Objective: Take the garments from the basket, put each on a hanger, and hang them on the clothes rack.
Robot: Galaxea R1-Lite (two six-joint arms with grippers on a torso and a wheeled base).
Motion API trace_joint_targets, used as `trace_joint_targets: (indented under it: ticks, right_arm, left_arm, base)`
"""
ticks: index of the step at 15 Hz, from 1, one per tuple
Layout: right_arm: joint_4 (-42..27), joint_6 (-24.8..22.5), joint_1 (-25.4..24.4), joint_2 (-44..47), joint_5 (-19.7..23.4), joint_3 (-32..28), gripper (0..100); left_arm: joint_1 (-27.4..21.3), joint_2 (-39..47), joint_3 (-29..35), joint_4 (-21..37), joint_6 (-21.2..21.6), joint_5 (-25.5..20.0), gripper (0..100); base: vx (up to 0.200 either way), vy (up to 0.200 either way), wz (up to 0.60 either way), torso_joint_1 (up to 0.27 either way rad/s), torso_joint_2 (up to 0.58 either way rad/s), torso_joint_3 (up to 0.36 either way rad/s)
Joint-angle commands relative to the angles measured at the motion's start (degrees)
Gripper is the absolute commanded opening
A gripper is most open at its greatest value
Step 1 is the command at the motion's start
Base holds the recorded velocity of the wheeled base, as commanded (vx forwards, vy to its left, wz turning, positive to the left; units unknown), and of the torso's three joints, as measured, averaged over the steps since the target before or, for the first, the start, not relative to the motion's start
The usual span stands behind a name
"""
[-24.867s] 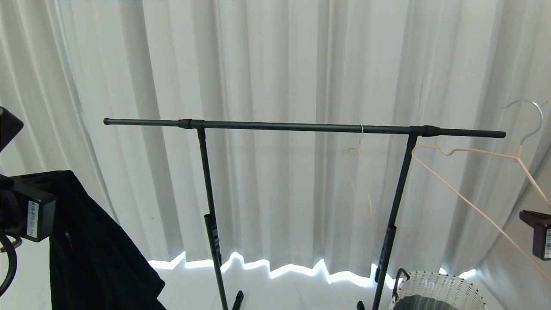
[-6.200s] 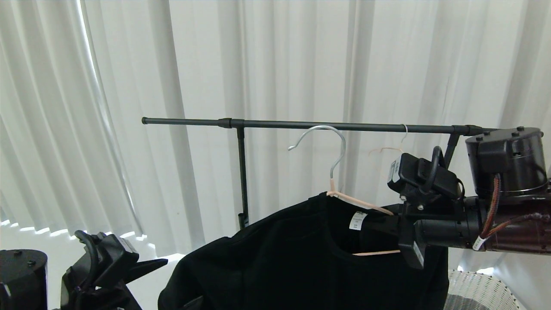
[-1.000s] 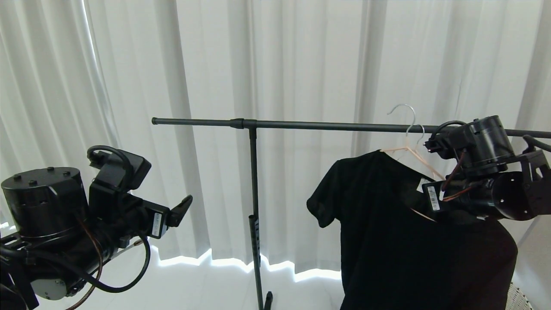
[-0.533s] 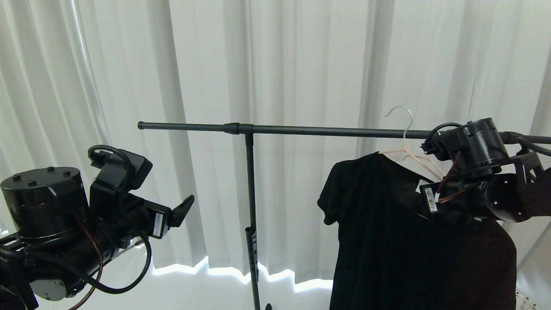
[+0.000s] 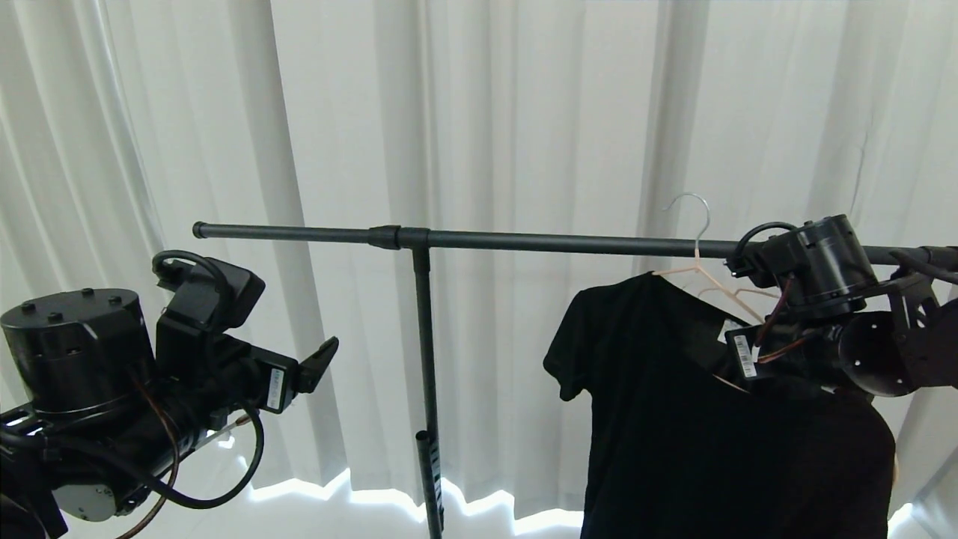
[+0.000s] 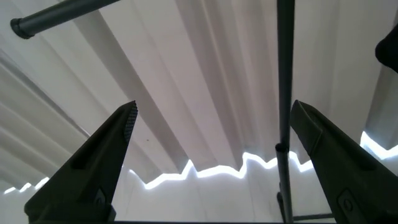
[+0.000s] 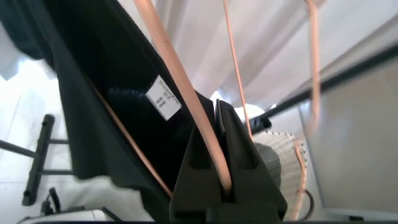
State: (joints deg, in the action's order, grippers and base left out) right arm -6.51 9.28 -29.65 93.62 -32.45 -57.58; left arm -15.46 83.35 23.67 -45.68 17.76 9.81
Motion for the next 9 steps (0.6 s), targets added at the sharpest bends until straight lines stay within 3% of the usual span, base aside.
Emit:
trace_joint_targets:
  ticks: [1, 4, 9]
  right_arm:
    - [0.01, 0.04, -0.15, 0.33, 0.02, 0.62, 0]
    - [1.41, -0.05, 2.31, 3.14, 0.02, -1.49, 0]
    - [1.68, 0.22, 1.87, 4.64, -0.07, 3.00, 0]
  left_arm:
    - [-0.01, -0.03, 0.06, -0.82, -0.01, 0.03, 100]
    - [0.08, 0.32, 1.20, -1.26, -0.01, -0.06, 100]
    - [0.08, 0.76, 1.20, -1.34, 0.08, -0.15, 100]
  base:
    - [0.000, 0.000, 0.00, 0.000, 0.00, 0.000]
    - [0.000, 0.000, 0.00, 0.000, 0.00, 0.000]
    - [0.000, 0.000, 0.00, 0.000, 0.00, 0.000]
